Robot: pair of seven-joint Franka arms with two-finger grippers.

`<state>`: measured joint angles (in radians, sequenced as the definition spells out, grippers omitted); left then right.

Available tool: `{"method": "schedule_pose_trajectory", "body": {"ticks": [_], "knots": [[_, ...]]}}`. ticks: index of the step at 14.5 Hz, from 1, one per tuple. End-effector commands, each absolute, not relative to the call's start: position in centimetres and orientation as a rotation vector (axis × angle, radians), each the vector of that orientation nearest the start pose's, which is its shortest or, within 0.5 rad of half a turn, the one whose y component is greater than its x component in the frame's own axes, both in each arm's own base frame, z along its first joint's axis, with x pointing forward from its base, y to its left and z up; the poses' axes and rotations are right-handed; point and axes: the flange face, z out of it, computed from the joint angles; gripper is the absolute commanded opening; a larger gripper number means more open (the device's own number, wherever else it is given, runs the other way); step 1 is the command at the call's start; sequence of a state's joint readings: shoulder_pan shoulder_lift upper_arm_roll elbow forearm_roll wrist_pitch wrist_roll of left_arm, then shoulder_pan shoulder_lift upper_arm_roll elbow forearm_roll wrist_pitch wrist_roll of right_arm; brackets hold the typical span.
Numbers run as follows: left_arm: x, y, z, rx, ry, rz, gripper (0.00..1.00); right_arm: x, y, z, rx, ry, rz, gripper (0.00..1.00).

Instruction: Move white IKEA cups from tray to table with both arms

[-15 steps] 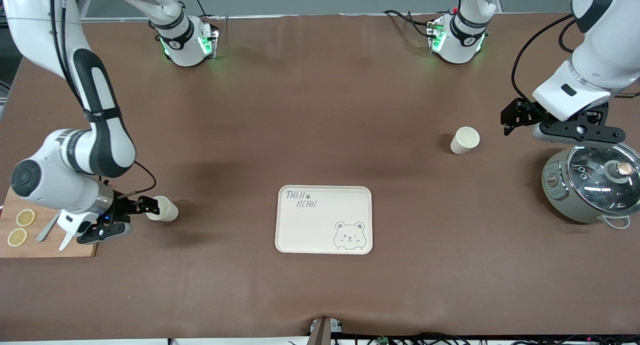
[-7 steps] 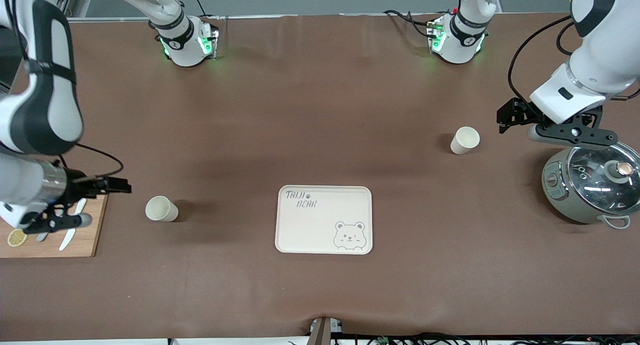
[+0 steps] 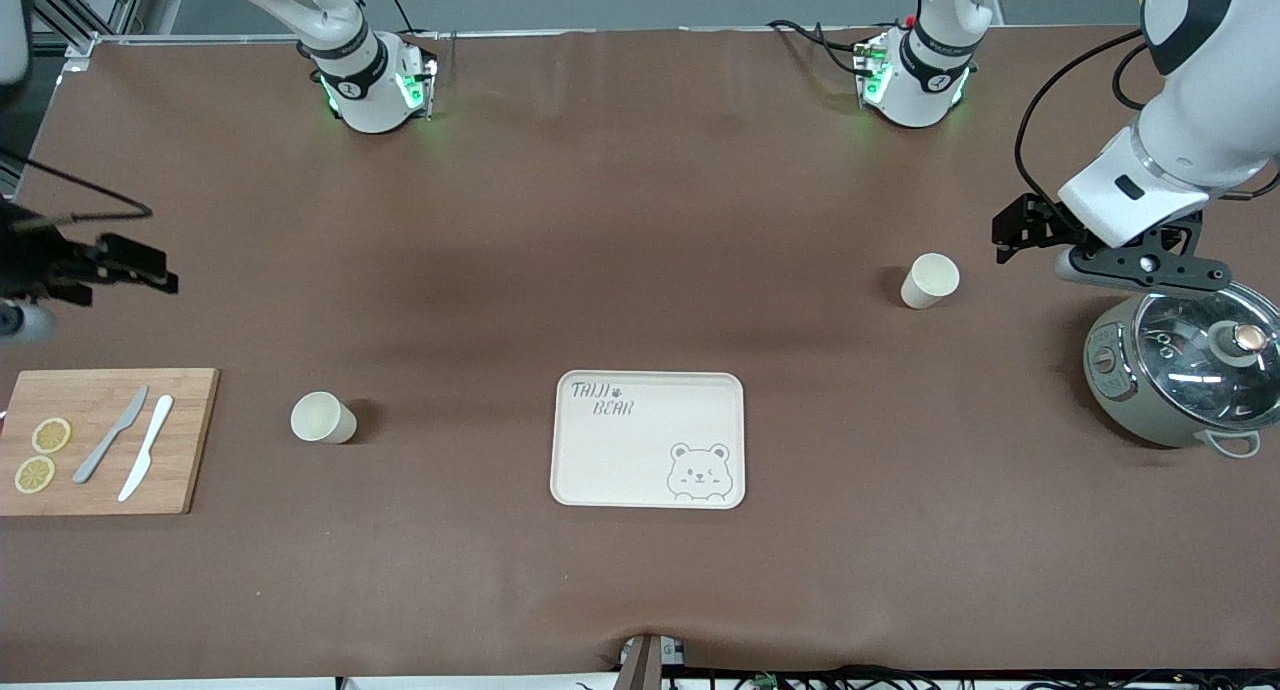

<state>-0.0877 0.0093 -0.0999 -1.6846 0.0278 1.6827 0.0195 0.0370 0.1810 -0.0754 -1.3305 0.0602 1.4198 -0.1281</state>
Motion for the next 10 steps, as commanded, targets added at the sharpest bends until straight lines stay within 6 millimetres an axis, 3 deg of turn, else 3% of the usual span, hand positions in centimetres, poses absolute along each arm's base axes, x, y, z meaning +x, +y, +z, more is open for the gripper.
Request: {"method": "schedule_pose_trajectory", "body": {"ticks": [1, 3, 10], "knots": [[55.5, -10.1, 57.9, -3.120, 0.342, 0.031, 1.00, 56.3, -0.8, 62.3, -3.098, -0.036, 0.140, 1.00], [55.5, -10.1, 57.9, -3.120, 0.342, 0.031, 1.00, 55.6, 0.3, 62.5, -3.161, 0.008, 0.152, 1.00], [55.5, -9.8, 58.1, -3.120, 0.337, 0.026, 1.00, 55.1, -0.7, 63.4, -3.183, 0.021, 0.186, 1.00]]}}
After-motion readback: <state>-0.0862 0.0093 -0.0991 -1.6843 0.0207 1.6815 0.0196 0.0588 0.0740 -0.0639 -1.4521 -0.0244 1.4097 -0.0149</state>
